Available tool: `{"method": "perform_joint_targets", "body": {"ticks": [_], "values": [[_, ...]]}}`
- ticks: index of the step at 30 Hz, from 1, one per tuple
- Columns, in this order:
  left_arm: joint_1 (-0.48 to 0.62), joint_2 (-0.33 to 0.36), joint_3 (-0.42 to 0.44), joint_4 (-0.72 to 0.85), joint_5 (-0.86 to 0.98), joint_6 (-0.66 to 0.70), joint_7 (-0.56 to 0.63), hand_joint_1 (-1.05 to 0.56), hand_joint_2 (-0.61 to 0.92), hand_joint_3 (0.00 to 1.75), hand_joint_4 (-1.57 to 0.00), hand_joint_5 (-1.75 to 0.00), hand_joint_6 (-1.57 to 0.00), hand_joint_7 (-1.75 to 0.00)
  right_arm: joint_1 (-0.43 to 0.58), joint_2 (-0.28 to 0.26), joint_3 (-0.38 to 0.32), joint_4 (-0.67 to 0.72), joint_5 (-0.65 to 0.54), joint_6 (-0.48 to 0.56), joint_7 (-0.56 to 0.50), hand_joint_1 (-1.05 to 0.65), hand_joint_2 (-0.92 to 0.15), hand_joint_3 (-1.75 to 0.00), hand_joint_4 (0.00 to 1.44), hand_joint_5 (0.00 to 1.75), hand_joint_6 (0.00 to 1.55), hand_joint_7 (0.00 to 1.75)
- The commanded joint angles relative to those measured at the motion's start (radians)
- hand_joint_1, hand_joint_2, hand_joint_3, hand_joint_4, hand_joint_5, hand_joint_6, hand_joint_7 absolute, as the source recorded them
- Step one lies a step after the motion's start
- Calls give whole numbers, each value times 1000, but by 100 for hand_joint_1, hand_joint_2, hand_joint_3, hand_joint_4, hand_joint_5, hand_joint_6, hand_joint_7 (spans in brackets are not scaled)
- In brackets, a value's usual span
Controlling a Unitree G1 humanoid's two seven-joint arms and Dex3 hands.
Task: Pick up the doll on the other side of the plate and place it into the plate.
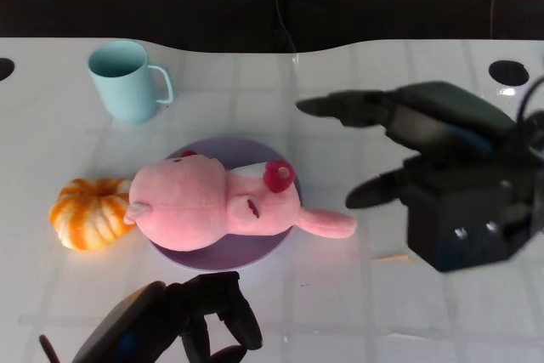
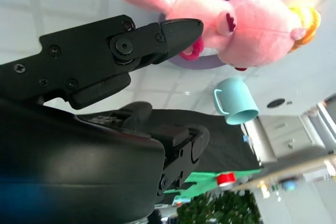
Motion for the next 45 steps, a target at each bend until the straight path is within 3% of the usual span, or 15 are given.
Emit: {"method": "perform_joint_targets", "body": {"ticks": [1, 5, 7, 8, 10, 12, 14, 19, 26, 31, 36, 45], "values": [[2, 15, 13, 1, -5, 3, 1, -28, 70, 76, -60, -174, -64, -130, 86, -4, -52, -35, 37, -47, -77, -43, -91, -3, 59, 42, 54, 14], [-5, 17, 15, 8, -3, -1, 3, -28, 70, 75, -61, -175, -65, -132, 172, 1, -83, -45, 60, -98, -148, -26, -92, -3, 79, 53, 76, 21], [-7, 17, 15, 10, -4, -2, 3, -27, 70, 76, -62, -175, -64, -132, 220, 1, -96, -45, 75, -132, -180, -23, -90, -11, 83, 72, 84, 25], [-7, 17, 16, 14, -5, -7, 4, -27, 70, 76, -62, -175, -64, -132, 244, 1, -103, -47, 84, -140, -190, -21, -84, -24, 81, 84, 87, 27], [-9, 18, 18, 23, -10, -20, 6, -27, 70, 76, -62, -175, -64, -133, 295, 0, -120, -62, 88, -148, -214, -15, -62, -69, 80, 111, 92, 40], [-9, 17, 21, 24, -13, -19, 4, -27, 70, 76, -62, -175, -64, -133, 336, 1, -133, -80, 92, -142, -227, -10, -50, -94, 81, 135, 92, 60], [-9, 18, 23, 21, -13, -13, 1, -28, 70, 77, -62, -175, -63, -133, 375, 7, -147, -100, 108, -128, -232, -7, -46, -105, 85, 150, 89, 81], [-9, 20, 25, 14, -6, -13, 0, -28, 70, 76, -62, -175, -63, -134, 497, -15, -178, -227, 104, -28, -192, -5, -40, -126, 87, 168, 80, 123], [-7, 24, 38, 1, -21, 10, -11, -28, 70, 76, -63, -175, -63, -134, 646, -31, -211, -396, 93, 96, -149, -3, -39, -123, 88, 175, 80, 137], [-4, 44, 51, 11, -37, -26, -10, -27, 70, 76, -62, -175, -63, -133, 685, -18, -185, -428, 65, 180, -155, -2, -48, -109, 86, 175, 73, 147], [15, 57, 53, 2, -39, -34, -7, -28, 70, 76, -64, -175, -64, -133, 673, -29, -155, -392, 14, 164, -173, -4, -51, -99, 86, 175, 77, 138], [39, 57, 47, 5, -40, -40, -8, -27, 74, 68, -58, -171, -65, -128, 658, -50, -138, -328, -35, 115, -188, -4, -46, -101, 86, 174, 82, 130]]}}
